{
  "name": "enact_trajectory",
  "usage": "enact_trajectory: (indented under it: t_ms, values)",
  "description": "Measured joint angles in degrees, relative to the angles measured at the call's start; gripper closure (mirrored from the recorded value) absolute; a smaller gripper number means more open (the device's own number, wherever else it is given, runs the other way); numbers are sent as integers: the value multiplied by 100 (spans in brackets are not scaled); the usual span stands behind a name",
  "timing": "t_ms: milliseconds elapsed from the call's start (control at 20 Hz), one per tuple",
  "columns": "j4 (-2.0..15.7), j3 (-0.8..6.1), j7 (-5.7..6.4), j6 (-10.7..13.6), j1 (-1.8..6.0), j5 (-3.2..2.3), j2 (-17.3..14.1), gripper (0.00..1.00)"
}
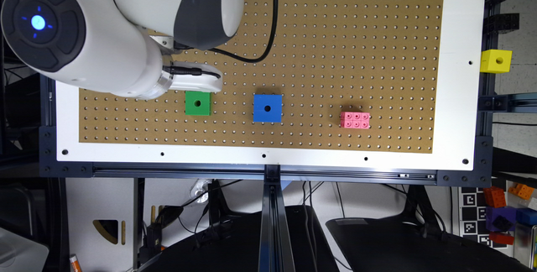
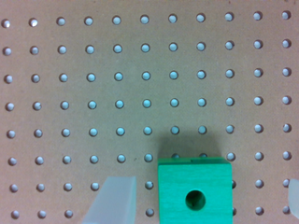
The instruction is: Pick up green block.
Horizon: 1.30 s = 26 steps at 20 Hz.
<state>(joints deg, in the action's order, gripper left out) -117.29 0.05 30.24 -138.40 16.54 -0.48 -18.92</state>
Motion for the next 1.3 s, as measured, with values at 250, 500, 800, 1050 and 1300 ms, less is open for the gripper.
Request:
enact_trajectory:
  t_ms: [250,500,800,1050,1300]
  values:
    - [3,0,0,-417,0,0,-443,0]
    - [28,17,0,-445,-2,0,-476,0]
    - [192,109,2,-441,-21,0,-508,0]
    - [299,117,2,-456,-24,0,-684,0]
    - [519,118,2,-525,-24,0,-1032,0]
